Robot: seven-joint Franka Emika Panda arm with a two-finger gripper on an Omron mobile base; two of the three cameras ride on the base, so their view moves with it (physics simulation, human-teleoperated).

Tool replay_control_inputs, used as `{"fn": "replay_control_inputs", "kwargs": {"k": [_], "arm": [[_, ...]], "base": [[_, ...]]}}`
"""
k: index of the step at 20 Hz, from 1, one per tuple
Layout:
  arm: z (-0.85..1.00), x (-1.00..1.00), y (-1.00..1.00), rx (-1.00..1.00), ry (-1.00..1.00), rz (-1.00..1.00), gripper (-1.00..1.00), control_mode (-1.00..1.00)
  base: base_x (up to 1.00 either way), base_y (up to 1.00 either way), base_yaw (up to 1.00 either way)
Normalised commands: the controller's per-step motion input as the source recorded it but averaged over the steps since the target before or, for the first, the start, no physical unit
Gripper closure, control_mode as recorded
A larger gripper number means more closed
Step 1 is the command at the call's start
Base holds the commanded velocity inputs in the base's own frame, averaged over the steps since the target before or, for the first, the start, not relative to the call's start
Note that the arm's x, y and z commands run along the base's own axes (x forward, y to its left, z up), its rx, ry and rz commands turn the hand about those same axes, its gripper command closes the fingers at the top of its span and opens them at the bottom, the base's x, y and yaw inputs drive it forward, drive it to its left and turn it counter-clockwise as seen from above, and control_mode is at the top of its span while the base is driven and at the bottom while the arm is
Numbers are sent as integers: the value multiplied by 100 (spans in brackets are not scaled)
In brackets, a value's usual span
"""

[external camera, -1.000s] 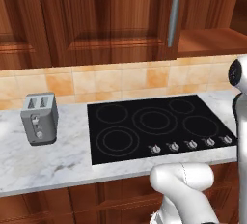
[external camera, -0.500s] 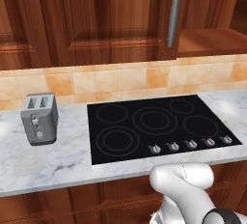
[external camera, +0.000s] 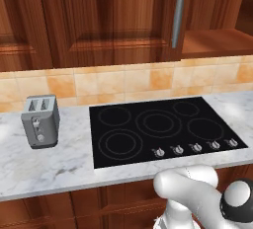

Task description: Open the cabinet, retrieve the rolling pin, and place it next to the meat on the cutting board to prepare for tenderizing.

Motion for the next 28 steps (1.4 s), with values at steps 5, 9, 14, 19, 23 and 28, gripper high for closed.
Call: {"fn": "replay_control_inputs", "kwargs": {"k": [5, 9, 14, 19, 23, 28], "arm": [[-1, -18, -43, 1, -3, 0, -100, -100], [0, -31, 17, 0, -6, 0, -100, -100], [0, -14, 54, 0, -11, 0, -100, -100], [0, 0, 70, 0, -13, 0, -100, -100], [0, 4, 78, 0, -13, 0, -100, -100], [1, 36, 81, 0, -14, -4, -100, -100]], "base": [[0, 0, 0], [0, 0, 0], [0, 0, 0], [0, 0, 0], [0, 0, 0], [0, 0, 0]]}}
